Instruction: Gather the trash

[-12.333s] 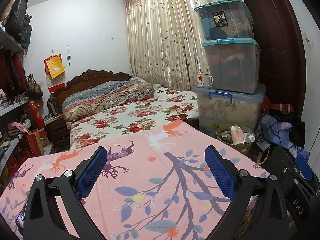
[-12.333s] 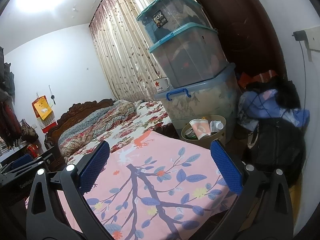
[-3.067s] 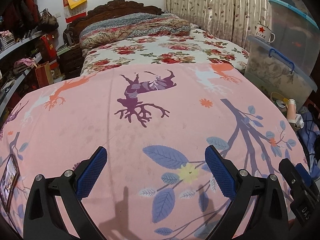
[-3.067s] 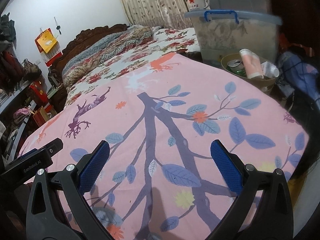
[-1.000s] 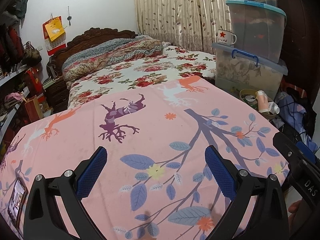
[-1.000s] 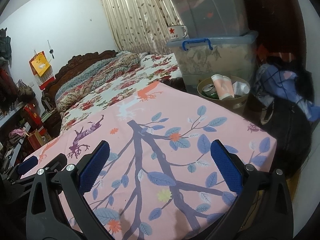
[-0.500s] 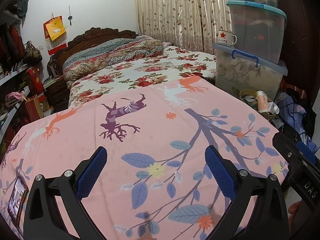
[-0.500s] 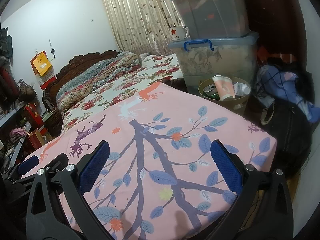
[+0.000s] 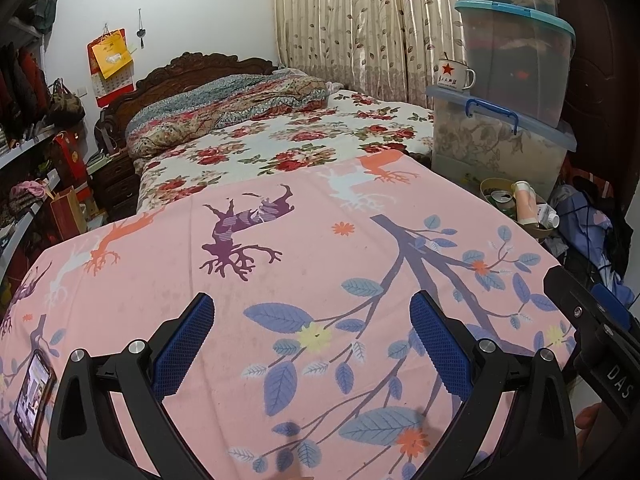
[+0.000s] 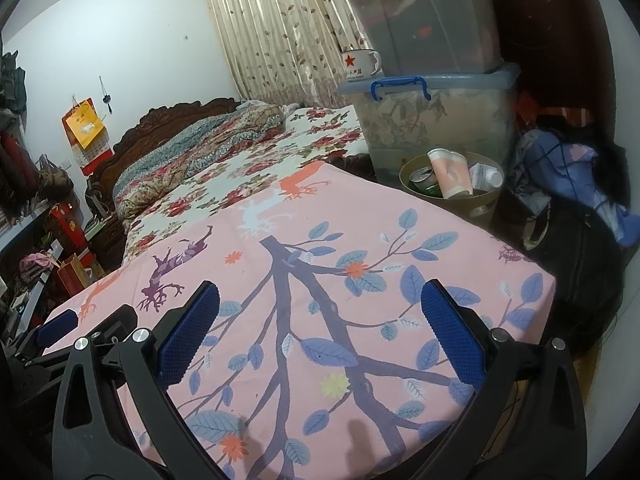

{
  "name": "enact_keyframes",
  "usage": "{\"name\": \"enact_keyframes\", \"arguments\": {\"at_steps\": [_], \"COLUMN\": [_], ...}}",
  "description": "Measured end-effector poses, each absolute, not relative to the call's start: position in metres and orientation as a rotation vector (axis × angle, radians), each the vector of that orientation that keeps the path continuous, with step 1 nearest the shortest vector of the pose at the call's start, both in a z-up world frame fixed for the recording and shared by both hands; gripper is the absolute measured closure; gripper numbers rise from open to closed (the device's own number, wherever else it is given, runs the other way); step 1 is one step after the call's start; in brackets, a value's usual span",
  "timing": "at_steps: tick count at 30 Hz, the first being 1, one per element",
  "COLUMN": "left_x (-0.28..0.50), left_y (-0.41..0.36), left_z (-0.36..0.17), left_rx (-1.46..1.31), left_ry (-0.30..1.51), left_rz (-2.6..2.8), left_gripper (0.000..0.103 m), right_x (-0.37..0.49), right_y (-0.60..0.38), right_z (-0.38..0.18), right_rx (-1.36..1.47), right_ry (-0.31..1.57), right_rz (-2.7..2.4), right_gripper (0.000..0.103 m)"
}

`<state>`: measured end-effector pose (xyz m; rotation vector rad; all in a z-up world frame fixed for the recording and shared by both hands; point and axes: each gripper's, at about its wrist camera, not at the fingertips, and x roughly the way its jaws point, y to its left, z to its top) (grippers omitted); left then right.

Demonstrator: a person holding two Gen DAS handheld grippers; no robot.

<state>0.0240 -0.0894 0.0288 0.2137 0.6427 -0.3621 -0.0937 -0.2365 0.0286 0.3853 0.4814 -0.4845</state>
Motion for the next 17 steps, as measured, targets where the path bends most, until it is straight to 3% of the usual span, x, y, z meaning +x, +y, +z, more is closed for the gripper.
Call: {"name": "enact_keyframes", "arguments": {"at_steps": [17], "left_x": [0.0232], "left_y": [-0.0896], "left_z": [0.0318], "left_rx": [0.209], "left_ry": [0.632], "left_rz": [-0.373], "left_gripper": [0.009], "right_x": [-0.092], "right_y": [-0.2362], "right_z": [0.029], "right_rx": [0.383], "right_ry": [0.482], "right_rz": [-0.482], "right_gripper": [0.003]}}
